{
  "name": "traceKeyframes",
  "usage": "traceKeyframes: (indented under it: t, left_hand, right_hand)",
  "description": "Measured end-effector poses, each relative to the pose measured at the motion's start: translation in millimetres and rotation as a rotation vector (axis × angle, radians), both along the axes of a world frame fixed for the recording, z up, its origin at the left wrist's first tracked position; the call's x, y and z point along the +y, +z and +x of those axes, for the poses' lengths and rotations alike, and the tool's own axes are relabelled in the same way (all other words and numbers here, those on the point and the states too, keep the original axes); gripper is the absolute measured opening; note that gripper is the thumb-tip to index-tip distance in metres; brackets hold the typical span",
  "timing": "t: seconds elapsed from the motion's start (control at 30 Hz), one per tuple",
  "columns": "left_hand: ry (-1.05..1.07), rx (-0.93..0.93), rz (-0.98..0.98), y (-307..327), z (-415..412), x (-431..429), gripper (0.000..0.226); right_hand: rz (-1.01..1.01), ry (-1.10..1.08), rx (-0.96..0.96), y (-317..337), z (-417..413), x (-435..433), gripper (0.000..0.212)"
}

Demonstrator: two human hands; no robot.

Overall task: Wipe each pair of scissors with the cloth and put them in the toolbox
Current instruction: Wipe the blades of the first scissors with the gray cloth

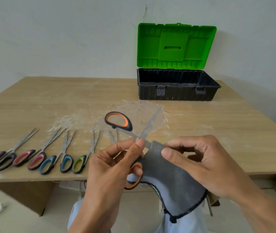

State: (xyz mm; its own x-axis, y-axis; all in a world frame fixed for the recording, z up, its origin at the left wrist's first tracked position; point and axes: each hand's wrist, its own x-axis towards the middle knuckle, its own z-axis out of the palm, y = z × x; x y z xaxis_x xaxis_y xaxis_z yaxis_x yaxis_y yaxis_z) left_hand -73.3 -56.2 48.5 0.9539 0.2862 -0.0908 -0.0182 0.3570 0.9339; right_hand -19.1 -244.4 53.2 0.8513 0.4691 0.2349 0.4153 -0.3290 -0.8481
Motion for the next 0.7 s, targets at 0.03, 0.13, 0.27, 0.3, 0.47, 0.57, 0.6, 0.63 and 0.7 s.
traceKeyframes:
  t: [0.03, 0.13, 0.27, 0.3, 0.47, 0.57, 0.6, 0.63, 0.7]
  left_hand:
    - [0.004, 0.003, -0.010, -1, -1, 0, 0.020]
    - [0.008, 0.020, -0.017, -3, -6, 2, 0.024]
    - [-0.043, 0.041, 0.001, -4, -12, 7, 0.021]
    - [-0.050, 0.043, 0.009, -4, -13, 8, 0.019]
    - [-0.019, 0.021, 0.015, -10, -15, 9, 0.022]
    - [0.051, 0.005, -0.014, -13, -14, 7, 0.023]
    - [0.075, 0.003, -0.033, -14, -14, 6, 0.021]
    - [0.095, 0.004, -0.053, -15, -15, 5, 0.020]
    - [0.115, 0.013, -0.080, -17, -16, 5, 0.019]
  right_hand:
    - [0.010, 0.001, -0.002, -2, -1, 1, 0.022]
    - [0.038, -0.016, -0.008, -6, -5, 4, 0.022]
    - [0.041, -0.029, -0.042, -4, -6, 2, 0.024]
    - [0.026, -0.041, -0.058, -3, -6, 2, 0.024]
    - [-0.060, -0.077, -0.119, -4, -6, 5, 0.030]
    - [-0.068, -0.064, -0.127, -7, -7, 14, 0.030]
    - [-0.070, -0.050, -0.109, -7, -9, 17, 0.027]
    - [-0.072, -0.032, -0.080, -8, -11, 20, 0.023]
    - [-0.068, -0.007, -0.035, -11, -12, 21, 0.019]
